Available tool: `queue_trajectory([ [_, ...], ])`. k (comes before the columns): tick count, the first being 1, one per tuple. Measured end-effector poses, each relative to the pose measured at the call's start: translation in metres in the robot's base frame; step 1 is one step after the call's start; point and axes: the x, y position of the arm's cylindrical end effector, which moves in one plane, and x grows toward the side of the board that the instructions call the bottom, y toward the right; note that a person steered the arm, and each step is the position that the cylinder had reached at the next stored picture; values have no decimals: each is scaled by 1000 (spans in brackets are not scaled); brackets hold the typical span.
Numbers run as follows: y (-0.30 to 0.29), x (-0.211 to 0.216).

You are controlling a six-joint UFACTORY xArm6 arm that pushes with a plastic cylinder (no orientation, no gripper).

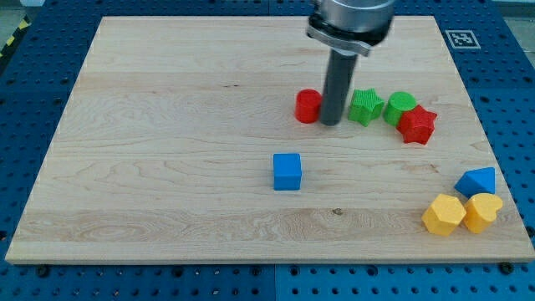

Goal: Move the red circle to the left of the green star

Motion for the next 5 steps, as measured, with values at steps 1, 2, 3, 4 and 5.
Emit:
queue_trajectory([
  [1, -1, 4],
  [2, 24, 19],
  [3, 49, 39],
  [4, 79, 58],
  [5, 112, 59],
])
